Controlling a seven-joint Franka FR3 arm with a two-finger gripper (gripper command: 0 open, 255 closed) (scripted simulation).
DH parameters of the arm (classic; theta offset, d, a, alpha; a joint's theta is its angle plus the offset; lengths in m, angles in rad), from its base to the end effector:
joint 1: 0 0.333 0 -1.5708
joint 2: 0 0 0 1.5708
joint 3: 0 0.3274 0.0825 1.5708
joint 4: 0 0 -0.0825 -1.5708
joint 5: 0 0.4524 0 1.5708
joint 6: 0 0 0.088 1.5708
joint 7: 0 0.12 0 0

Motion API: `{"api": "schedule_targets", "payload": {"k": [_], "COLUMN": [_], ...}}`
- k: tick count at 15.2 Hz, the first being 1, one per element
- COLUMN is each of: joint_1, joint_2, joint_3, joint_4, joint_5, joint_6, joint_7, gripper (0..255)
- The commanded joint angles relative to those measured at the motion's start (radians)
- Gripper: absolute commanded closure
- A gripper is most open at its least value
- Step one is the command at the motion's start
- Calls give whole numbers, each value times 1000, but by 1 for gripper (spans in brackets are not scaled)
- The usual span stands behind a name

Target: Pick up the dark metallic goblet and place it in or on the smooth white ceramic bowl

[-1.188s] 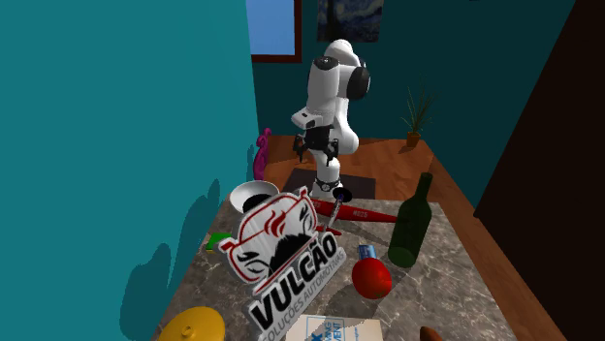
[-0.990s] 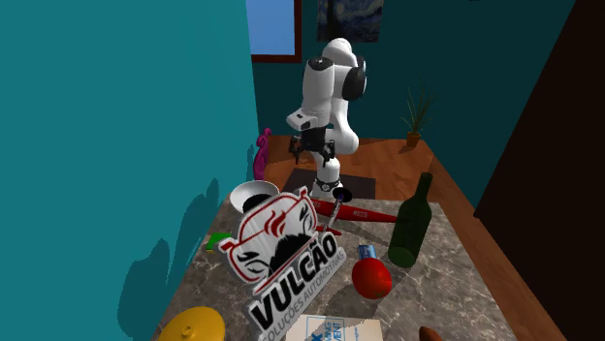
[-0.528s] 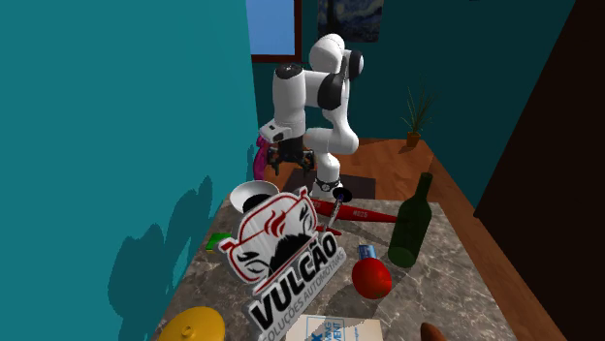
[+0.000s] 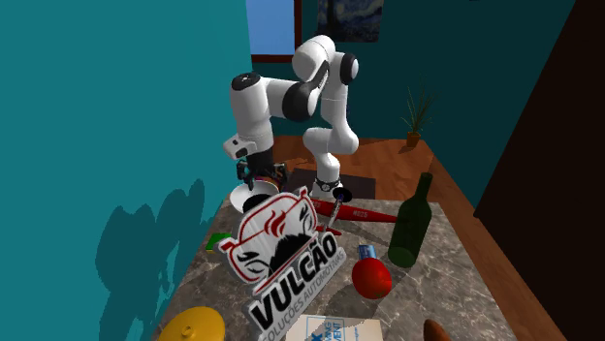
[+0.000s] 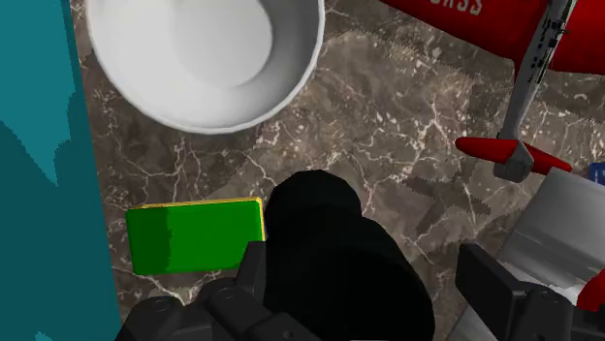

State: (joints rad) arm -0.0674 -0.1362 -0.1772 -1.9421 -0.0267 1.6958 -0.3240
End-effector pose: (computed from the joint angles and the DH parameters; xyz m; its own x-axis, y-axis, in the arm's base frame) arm 0.5526 -0.1444 0.5132 0.9904 0.0884 -0.1067 0.0852 -0.9958 -0.0337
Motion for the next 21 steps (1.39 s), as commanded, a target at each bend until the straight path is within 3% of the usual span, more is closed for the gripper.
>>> {"api": "schedule_targets", "payload": {"k": [1,5,13,21], "joint_1": [-11,-41,-39,-37], "joint_2": [93,271,261,261], "joint_3": [-22,-48,-45,-47], "joint_4": [92,293,179,179], "joint_5": [23,79,78,78], "joint_6": [-8,-51,53,53], "joint_7": [-41,-110,-110,-110], "gripper": [0,0,0,0]}}
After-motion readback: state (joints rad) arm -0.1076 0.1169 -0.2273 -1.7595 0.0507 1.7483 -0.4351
